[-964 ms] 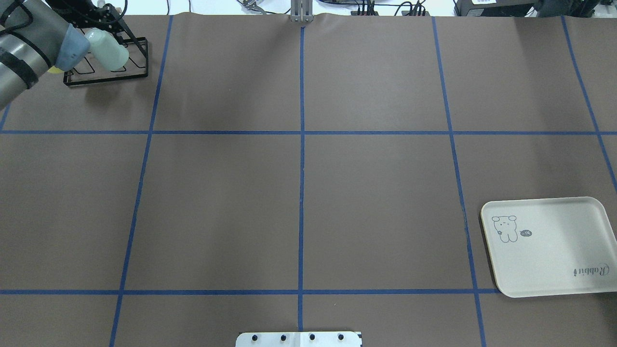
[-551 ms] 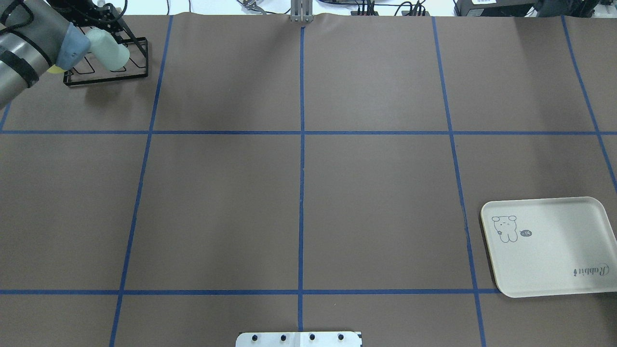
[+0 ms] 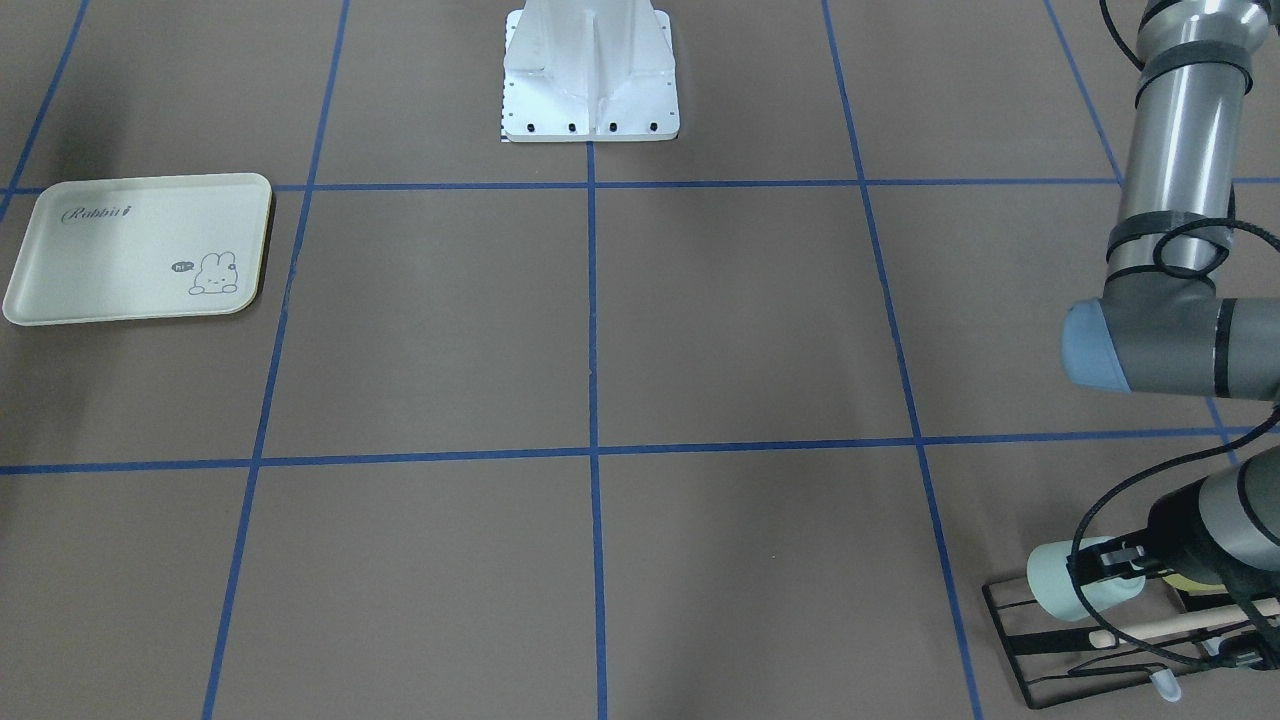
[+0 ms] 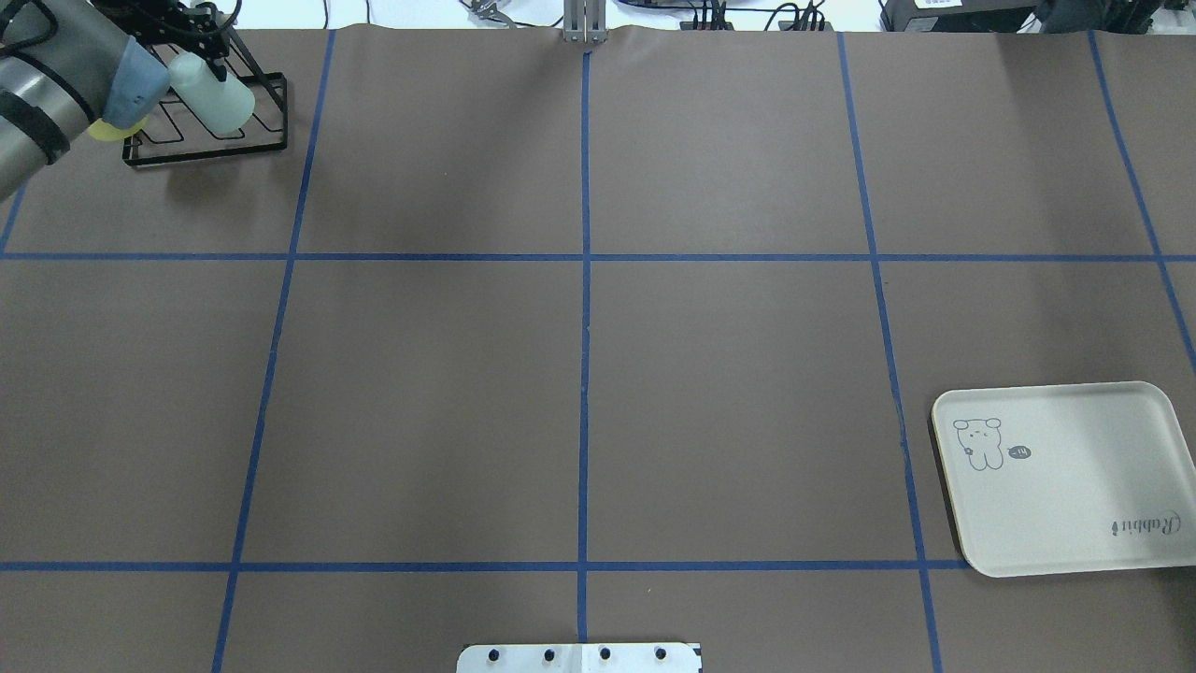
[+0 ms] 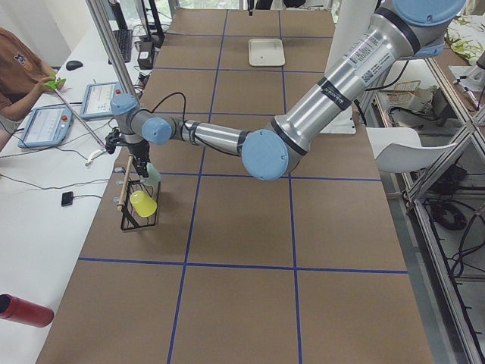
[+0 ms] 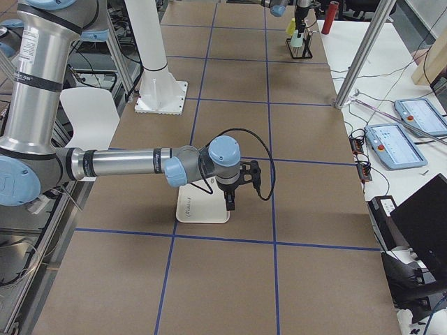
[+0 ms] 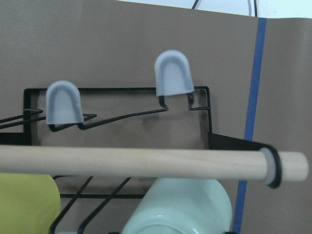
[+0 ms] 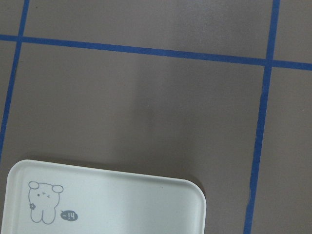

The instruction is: Left arm grabs green cup and hands to right arm on tray

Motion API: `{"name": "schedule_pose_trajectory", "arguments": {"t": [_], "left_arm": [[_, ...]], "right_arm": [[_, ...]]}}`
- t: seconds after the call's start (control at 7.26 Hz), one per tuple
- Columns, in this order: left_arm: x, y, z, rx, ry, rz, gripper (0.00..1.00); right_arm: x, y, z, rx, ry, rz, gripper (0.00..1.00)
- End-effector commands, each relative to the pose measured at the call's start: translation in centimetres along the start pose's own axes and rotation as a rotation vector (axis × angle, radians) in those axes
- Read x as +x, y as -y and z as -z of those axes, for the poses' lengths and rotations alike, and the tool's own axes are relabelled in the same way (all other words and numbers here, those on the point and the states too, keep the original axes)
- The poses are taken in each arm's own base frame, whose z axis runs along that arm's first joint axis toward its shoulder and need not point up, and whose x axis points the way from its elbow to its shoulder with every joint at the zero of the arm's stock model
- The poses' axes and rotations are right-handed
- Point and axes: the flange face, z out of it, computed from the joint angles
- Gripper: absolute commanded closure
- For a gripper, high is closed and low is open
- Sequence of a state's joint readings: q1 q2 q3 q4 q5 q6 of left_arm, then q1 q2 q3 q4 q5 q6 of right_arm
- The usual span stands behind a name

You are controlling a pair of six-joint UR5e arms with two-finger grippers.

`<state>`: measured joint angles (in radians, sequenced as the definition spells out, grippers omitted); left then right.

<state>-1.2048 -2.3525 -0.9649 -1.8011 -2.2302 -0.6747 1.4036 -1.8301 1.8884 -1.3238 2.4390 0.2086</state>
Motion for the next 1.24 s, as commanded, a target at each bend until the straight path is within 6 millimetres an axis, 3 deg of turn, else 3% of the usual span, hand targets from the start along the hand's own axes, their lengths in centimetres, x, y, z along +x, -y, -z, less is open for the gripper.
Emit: {"name": "schedule_pose_trajectory", "arguments": {"t": [0.0,0.28,0.41,0.83,1.1], "left_arm": [[-1.2,1.2,3.7,0.047,-0.018,0.004,1.0],[-1.5,1.3,7.0,0.079,-0.036,0.008,1.0],[-0.2,0.3,9.4,0.084,-0.04,0.006,1.0],[1.0,-5.7,14.6,0.083,-0.042,0.009,1.0],[4.5,-10.5,18.7,0.009,-0.184,0.023,1.0]], "right_arm": [[-0.1,0.1,0.1,0.002,0.0,0.001,0.0],[-0.2,0.1,-0.1,-0.002,0.001,0.005,0.0],[-0.4,0.2,0.0,0.001,0.002,0.007,0.0],[-1.3,1.6,0.5,0.019,0.006,0.024,0.0],[-4.8,5.4,1.4,0.058,0.028,0.005,0.0]]}}
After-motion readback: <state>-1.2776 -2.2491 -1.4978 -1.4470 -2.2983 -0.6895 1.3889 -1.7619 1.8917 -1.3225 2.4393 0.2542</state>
